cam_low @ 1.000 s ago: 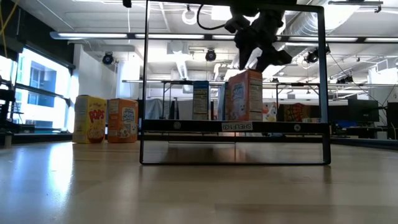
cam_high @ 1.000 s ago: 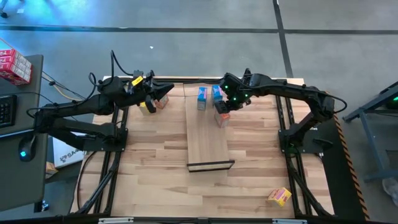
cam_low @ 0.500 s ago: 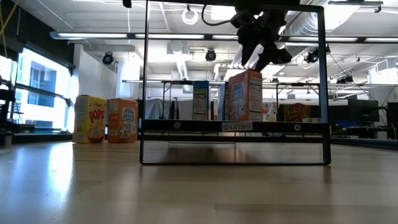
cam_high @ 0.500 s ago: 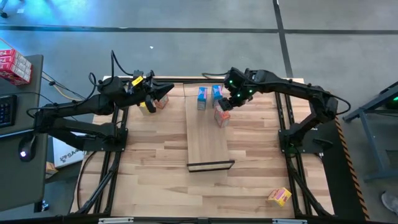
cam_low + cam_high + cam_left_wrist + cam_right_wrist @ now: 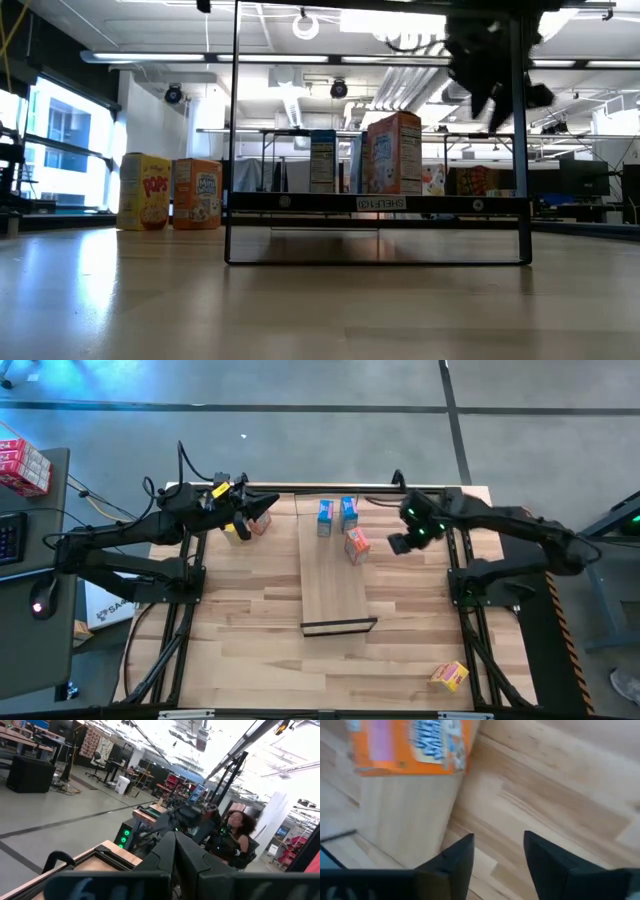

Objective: Stack cereal on shelf
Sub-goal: Put the bottom orange cereal box on the shelf

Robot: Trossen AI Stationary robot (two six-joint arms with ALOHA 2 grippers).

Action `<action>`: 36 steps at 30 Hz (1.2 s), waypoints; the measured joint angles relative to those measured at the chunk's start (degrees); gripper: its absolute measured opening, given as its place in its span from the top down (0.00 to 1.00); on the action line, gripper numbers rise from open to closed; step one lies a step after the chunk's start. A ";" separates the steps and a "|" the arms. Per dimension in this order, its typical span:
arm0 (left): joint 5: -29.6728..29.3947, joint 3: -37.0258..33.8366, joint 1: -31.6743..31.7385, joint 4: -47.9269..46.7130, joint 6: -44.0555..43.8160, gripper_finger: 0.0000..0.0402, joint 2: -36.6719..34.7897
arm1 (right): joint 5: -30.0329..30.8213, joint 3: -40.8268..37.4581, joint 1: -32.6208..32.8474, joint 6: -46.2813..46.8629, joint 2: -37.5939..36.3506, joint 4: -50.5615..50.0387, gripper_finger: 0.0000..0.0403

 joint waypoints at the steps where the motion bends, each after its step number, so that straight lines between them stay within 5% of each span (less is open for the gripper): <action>1: -0.27 0.00 0.00 -0.02 0.00 1.00 0.00 | -0.07 -3.52 0.20 2.31 -2.60 3.29 0.62; 9: -1.38 0.00 0.00 -0.02 -1.36 1.00 0.00 | -0.46 -30.40 2.46 21.82 -14.38 45.50 0.97; 15: -1.45 0.00 0.00 -0.03 -2.32 1.00 0.02 | 6.61 -41.47 5.56 33.66 -9.99 64.92 0.99; 22: -3.31 0.00 0.00 -0.04 -2.32 1.00 0.02 | 9.56 -41.41 8.34 36.72 -1.38 76.08 1.00; 29: -3.48 0.00 -0.02 -0.11 -2.32 1.00 0.02 | 13.13 -36.66 7.67 34.41 6.05 76.27 1.00; 36: -3.43 0.00 -0.01 -0.11 -2.32 1.00 0.02 | 10.14 -34.28 7.47 33.64 9.93 76.45 1.00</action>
